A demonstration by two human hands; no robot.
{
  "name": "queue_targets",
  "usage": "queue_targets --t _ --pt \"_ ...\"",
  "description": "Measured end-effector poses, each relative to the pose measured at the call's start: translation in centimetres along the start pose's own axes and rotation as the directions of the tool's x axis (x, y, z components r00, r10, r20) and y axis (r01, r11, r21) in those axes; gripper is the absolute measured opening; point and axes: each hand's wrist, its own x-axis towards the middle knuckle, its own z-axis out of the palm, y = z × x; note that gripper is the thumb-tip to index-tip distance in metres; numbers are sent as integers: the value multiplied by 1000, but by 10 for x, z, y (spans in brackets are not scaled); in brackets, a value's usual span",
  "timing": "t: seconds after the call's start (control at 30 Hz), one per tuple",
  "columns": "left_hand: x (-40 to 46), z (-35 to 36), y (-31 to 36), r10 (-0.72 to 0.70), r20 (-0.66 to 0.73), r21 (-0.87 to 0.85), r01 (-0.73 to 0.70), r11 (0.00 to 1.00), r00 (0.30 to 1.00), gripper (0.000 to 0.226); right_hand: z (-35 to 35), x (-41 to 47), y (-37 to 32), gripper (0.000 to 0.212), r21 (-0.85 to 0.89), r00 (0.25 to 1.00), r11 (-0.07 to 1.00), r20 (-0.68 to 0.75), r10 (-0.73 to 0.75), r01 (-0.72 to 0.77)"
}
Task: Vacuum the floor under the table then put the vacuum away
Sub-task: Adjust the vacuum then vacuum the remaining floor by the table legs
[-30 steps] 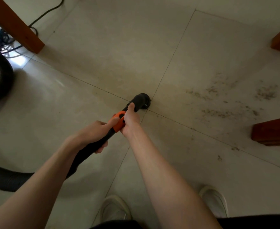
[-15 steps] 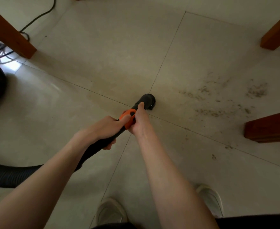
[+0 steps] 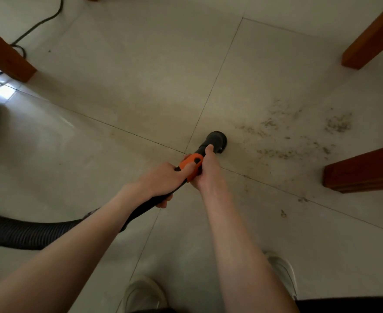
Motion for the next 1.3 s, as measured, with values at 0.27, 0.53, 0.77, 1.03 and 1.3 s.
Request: queue_targets --t 0.27,0.53,0.77,1.03,1.3 --pt "-12 -3 -15 -29 -52 26 30 999 998 59 2 -6 20 43 17 998 999 57 33 -34" --pt "-49 -39 -58 -181 -74 -4 182 983 981 62 33 -12 79 55 -134 985 984 109 131 -116" --pt "-62 -56 -74 -248 -112 -39 245 969 962 66 54 -19 97 51 -166 974 975 149 170 -145" --pt "-57 -55 -77 -280 -59 -67 276 959 958 62 52 -10 101 57 -167 970 965 103 221 -202" --pt "-51 -45 -71 -214 -20 -49 213 976 977 68 41 -9 93 55 -117 983 980 68 172 -163"
